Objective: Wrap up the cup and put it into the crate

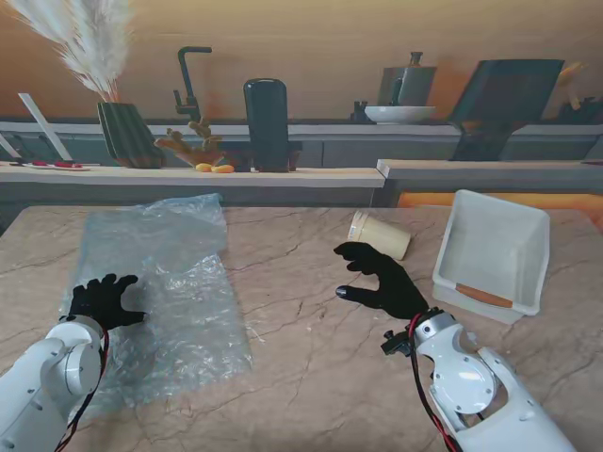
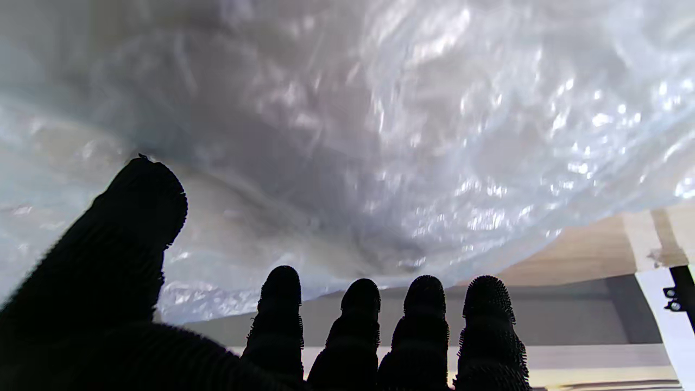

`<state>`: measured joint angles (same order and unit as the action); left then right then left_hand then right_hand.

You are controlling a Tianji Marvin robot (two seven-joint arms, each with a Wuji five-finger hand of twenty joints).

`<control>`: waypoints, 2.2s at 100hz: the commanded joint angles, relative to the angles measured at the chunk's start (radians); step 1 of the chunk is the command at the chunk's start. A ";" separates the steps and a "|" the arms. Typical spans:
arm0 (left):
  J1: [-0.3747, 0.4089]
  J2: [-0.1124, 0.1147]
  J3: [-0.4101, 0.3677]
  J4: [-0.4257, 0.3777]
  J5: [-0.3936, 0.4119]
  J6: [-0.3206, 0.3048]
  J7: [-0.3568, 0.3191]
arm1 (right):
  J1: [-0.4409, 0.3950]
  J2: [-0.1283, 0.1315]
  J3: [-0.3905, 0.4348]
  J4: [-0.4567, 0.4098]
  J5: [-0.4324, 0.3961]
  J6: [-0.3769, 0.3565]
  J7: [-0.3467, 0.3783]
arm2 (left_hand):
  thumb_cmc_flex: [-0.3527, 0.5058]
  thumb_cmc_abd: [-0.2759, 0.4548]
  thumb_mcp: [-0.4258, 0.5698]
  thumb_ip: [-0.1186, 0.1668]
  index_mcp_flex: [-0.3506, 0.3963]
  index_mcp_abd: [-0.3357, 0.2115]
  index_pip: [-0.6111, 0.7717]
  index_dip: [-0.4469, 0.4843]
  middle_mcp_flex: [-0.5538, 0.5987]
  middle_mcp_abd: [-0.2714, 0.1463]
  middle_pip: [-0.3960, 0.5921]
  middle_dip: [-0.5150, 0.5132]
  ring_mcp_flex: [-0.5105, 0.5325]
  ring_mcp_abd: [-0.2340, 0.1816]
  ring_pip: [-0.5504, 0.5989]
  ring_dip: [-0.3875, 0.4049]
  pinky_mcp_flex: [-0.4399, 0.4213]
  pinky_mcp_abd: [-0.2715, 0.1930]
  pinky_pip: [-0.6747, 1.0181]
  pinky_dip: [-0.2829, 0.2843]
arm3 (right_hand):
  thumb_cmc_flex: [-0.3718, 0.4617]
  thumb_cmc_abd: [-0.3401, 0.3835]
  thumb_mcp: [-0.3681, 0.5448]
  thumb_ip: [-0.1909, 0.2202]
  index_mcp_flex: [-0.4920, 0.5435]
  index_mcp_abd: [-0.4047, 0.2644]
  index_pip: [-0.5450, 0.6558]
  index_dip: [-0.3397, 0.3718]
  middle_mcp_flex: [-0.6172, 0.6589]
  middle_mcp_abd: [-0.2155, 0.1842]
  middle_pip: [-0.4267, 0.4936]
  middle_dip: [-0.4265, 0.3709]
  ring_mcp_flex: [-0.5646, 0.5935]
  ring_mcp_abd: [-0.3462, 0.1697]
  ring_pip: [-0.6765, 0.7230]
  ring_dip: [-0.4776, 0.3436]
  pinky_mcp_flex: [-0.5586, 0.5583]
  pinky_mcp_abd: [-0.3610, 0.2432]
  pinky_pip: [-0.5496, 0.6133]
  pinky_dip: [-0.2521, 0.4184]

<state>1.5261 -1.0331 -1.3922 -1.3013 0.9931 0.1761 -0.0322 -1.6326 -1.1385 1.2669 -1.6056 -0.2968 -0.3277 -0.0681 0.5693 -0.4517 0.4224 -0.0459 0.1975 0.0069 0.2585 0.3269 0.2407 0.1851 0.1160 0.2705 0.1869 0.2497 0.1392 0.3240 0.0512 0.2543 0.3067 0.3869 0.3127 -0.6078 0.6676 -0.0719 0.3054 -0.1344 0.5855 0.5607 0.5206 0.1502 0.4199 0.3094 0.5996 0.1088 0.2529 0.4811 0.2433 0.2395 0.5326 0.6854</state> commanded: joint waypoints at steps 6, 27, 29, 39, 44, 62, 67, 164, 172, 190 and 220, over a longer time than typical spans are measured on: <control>-0.026 -0.008 0.042 0.032 -0.013 0.013 -0.030 | 0.003 -0.003 -0.004 0.002 0.004 0.006 0.005 | -0.020 0.012 0.023 -0.002 -0.044 -0.017 -0.026 -0.022 -0.039 -0.016 -0.001 -0.008 -0.022 -0.013 -0.011 -0.013 -0.003 -0.016 -0.033 -0.004 | -0.038 -0.031 0.016 0.026 0.010 -0.014 -0.009 0.008 0.016 -0.022 -0.012 0.008 0.035 -0.011 0.010 0.010 0.002 0.005 0.026 0.020; -0.110 -0.005 0.161 0.078 -0.078 0.040 -0.099 | 0.000 -0.005 -0.004 -0.006 0.007 0.013 0.002 | -0.011 0.028 0.016 -0.002 -0.037 -0.004 -0.008 -0.025 -0.040 -0.014 0.012 -0.009 -0.034 -0.015 -0.014 -0.016 0.001 -0.015 -0.055 0.002 | -0.041 -0.032 0.018 0.026 0.020 -0.015 -0.009 0.009 0.021 -0.019 -0.012 0.009 0.037 -0.009 0.012 0.012 0.001 0.007 0.026 0.022; -0.119 -0.007 0.174 0.083 -0.091 0.043 -0.098 | -0.001 -0.005 -0.004 -0.007 0.007 0.014 0.001 | -0.009 0.027 0.015 -0.002 -0.035 -0.003 -0.006 -0.025 -0.040 -0.014 0.012 -0.009 -0.034 -0.014 -0.014 -0.017 0.001 -0.015 -0.058 0.002 | -0.043 -0.032 0.018 0.026 0.020 -0.016 -0.009 0.009 0.021 -0.020 -0.012 0.009 0.037 -0.008 0.012 0.012 0.000 0.007 0.026 0.022; -0.174 -0.009 0.246 0.098 -0.136 0.052 -0.134 | -0.003 -0.006 -0.003 -0.010 0.008 0.015 -0.003 | -0.006 0.033 0.005 -0.002 -0.028 0.000 -0.001 -0.027 -0.035 -0.011 0.013 -0.011 -0.036 -0.010 -0.016 -0.019 0.004 -0.010 -0.071 0.006 | -0.047 -0.032 0.021 0.026 0.027 -0.016 -0.009 0.010 0.023 -0.018 -0.013 0.009 0.039 -0.010 0.013 0.013 0.001 0.008 0.026 0.024; -0.210 -0.005 0.288 0.103 -0.158 0.055 -0.186 | -0.004 -0.006 -0.003 -0.011 0.010 0.017 -0.004 | -0.003 0.038 -0.003 -0.003 -0.024 0.001 0.000 -0.028 -0.036 -0.012 0.010 -0.013 -0.037 -0.013 -0.018 -0.021 0.005 -0.009 -0.079 0.006 | -0.054 -0.027 0.023 0.026 0.029 -0.016 -0.010 0.010 0.025 -0.019 -0.013 0.010 0.041 -0.005 0.015 0.014 0.003 0.009 0.027 0.024; -0.375 -0.003 0.487 0.143 -0.291 0.079 -0.327 | -0.013 -0.010 0.003 -0.018 0.029 0.015 -0.013 | 0.023 0.061 -0.061 0.003 -0.017 0.004 -0.005 -0.036 -0.030 -0.011 0.006 -0.015 -0.045 -0.015 -0.026 -0.029 0.009 -0.017 -0.120 0.023 | -0.065 -0.011 0.028 0.026 0.037 -0.015 -0.013 0.010 0.030 -0.014 -0.016 0.009 0.041 -0.005 0.017 0.017 0.002 0.013 0.028 0.027; -0.426 -0.002 0.556 0.156 -0.316 0.079 -0.360 | -0.016 -0.011 0.006 -0.019 0.026 0.012 -0.019 | 0.021 0.068 -0.069 0.003 -0.014 0.007 -0.006 -0.036 -0.025 -0.011 0.006 -0.015 -0.043 -0.016 -0.026 -0.029 0.011 -0.017 -0.124 0.025 | -0.067 -0.006 0.028 0.026 0.039 -0.016 -0.013 0.011 0.032 -0.015 -0.015 0.009 0.042 -0.004 0.018 0.017 0.003 0.014 0.029 0.028; -0.788 0.011 1.224 0.035 -0.571 -0.050 -0.575 | -0.047 -0.019 0.037 -0.031 0.023 -0.016 -0.061 | 0.092 0.185 -0.223 0.015 0.295 0.141 0.159 0.161 0.361 0.057 0.153 0.134 0.265 0.095 0.199 0.097 0.076 0.051 0.404 0.084 | -0.087 0.030 0.021 0.029 0.053 -0.017 -0.018 0.017 0.045 -0.012 -0.019 0.011 0.047 -0.004 0.023 0.024 0.006 0.021 0.031 0.036; -0.787 0.023 1.236 -0.002 -0.571 -0.020 -0.584 | -0.048 -0.019 0.038 -0.032 0.022 -0.017 -0.063 | 0.112 0.208 -0.269 0.016 0.316 0.153 0.159 0.165 0.379 0.071 0.154 0.137 0.275 0.108 0.211 0.096 0.077 0.064 0.456 0.036 | -0.088 0.031 0.022 0.029 0.053 -0.018 -0.019 0.018 0.045 -0.012 -0.019 0.011 0.048 -0.001 0.024 0.024 0.005 0.020 0.030 0.036; -0.670 0.053 1.138 -0.106 -0.477 0.112 -0.578 | -0.056 -0.021 0.044 -0.036 0.016 -0.023 -0.074 | 0.129 0.229 -0.306 0.016 0.357 0.174 0.154 0.159 0.378 0.101 0.135 0.120 0.246 0.129 0.202 0.078 0.059 0.084 0.465 0.025 | -0.090 0.035 0.021 0.030 0.055 -0.017 -0.019 0.019 0.048 -0.012 -0.019 0.012 0.051 0.001 0.025 0.025 0.007 0.022 0.031 0.037; -0.571 0.060 1.020 -0.156 -0.372 0.137 -0.579 | -0.059 -0.022 0.046 -0.036 0.016 -0.028 -0.078 | 0.138 0.253 -0.345 0.018 0.309 0.151 0.102 0.140 0.312 0.095 0.100 0.106 0.186 0.128 0.173 0.057 0.028 0.082 0.437 0.006 | -0.091 0.038 0.021 0.030 0.056 -0.018 -0.020 0.019 0.050 -0.013 -0.020 0.012 0.050 0.002 0.025 0.025 0.007 0.022 0.031 0.037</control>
<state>0.8962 -0.9779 -0.4009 -1.4926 0.6170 0.3216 -0.5838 -1.6861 -1.1550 1.3136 -1.6354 -0.2795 -0.3496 -0.1446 0.6774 -0.2299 0.1017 -0.0308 0.4592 0.6763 0.2727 0.4388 0.5178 0.6276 0.0854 0.3180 0.3848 0.5193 0.2873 0.3780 0.1120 0.3973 0.7561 0.4122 0.2724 -0.6056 0.6807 -0.0719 0.3444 -0.1344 0.5739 0.5727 0.5536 0.1502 0.4187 0.3106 0.6351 0.1172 0.2667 0.4947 0.2443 0.2535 0.5355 0.6990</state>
